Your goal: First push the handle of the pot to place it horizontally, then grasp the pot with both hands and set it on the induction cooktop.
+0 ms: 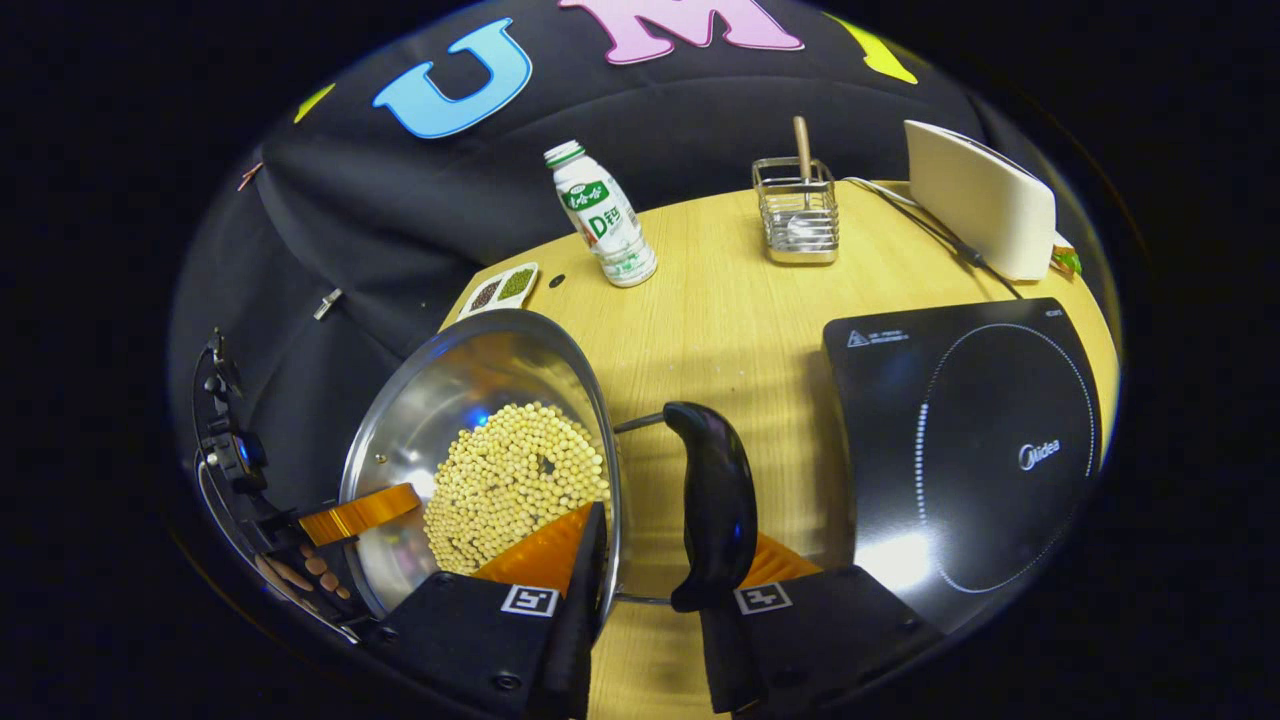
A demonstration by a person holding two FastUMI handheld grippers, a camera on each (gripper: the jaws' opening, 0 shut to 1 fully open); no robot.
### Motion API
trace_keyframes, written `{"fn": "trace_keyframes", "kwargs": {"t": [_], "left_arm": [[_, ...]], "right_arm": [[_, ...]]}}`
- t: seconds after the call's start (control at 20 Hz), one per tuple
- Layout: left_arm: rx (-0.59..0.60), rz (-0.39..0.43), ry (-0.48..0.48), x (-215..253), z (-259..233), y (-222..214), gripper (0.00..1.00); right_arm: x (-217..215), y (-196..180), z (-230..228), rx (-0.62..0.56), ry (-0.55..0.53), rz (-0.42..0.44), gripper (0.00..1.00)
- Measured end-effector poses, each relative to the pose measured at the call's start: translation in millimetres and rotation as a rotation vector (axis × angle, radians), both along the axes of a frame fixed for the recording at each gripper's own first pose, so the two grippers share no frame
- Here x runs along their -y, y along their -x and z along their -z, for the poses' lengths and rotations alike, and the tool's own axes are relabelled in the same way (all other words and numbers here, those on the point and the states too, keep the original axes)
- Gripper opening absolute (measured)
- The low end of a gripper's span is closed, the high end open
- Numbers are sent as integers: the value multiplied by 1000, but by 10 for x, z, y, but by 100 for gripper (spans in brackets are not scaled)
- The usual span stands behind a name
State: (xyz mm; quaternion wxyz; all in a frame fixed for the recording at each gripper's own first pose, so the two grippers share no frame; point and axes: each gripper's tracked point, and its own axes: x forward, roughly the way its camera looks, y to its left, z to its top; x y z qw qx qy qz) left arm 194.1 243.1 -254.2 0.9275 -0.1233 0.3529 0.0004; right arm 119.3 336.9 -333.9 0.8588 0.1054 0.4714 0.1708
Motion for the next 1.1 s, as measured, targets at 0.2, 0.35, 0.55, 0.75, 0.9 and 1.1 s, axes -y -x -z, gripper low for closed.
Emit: {"fn": "trace_keyframes", "kwargs": {"t": [0.2, 0.35, 0.55, 0.75, 0.9, 1.1], "left_arm": [[11, 19, 0, 314, -215, 2, 54], [20, 33, 2, 579, -323, 2, 54], [24, 51, 6, 949, -428, -5, 54], [28, 69, 2, 1334, -518, -52, 54], [35, 79, -3, 1605, -583, -97, 53], [37, 85, 1, 1954, -629, -135, 54]], "right_arm": [[291, -47, -246, 20, -6, 24, 49], [562, -86, -384, 33, -7, 38, 48], [941, -112, -519, 45, -8, 54, 44], [1314, -175, -618, 50, -11, 73, 48], [1598, -234, -689, 53, -13, 82, 44], [1936, -324, -750, 60, -13, 89, 48]]}}
